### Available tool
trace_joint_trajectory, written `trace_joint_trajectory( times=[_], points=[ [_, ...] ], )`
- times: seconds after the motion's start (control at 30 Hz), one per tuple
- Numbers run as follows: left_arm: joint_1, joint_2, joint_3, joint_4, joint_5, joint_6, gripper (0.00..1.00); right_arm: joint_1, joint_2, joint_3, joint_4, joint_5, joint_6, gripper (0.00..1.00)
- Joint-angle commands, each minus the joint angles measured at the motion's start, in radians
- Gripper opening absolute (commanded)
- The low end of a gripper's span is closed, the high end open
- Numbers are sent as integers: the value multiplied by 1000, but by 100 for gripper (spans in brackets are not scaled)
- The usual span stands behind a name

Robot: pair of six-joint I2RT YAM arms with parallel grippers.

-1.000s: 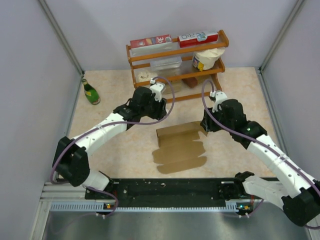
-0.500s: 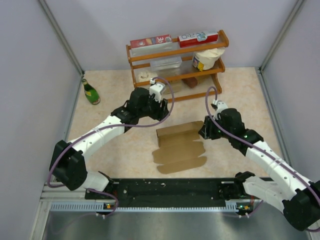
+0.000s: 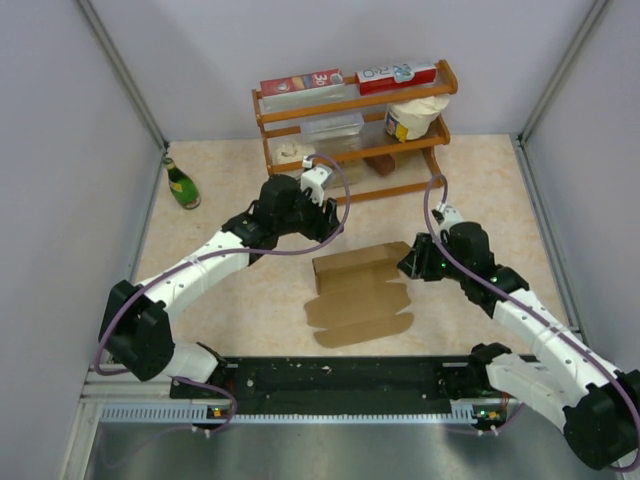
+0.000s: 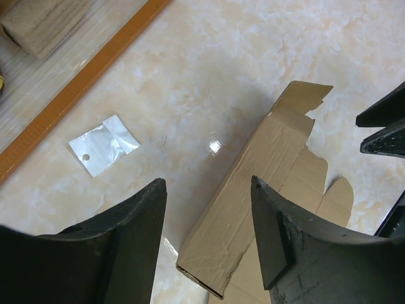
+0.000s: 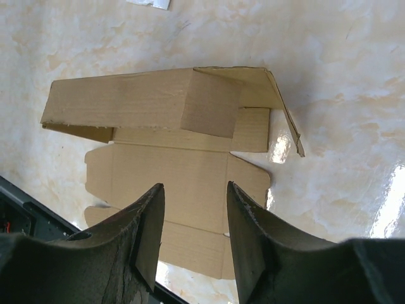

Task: Fold the paper box

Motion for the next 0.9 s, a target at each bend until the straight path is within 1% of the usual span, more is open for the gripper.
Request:
trace_joint_trajectory(
  times=[0.0, 0.33, 0.57, 0.73, 0.87],
  points=[
    [-2, -44, 32, -6, -31, 21, 61, -15, -28, -10, 51, -2, 8, 44],
    [-3, -43, 20, -4, -37, 42, 61, -13, -36, -13, 48, 36, -29, 44],
    [-3, -54, 27, 16, -22, 46, 60, -12, -33, -12, 41, 55, -26, 49],
    [-11, -37, 72, -38, 32, 41, 59, -15, -30, -27, 60, 70, -15, 49],
    [-36, -18, 95, -90, -6, 79, 58, -13, -30, -47, 78, 78, 5, 49]
  ],
)
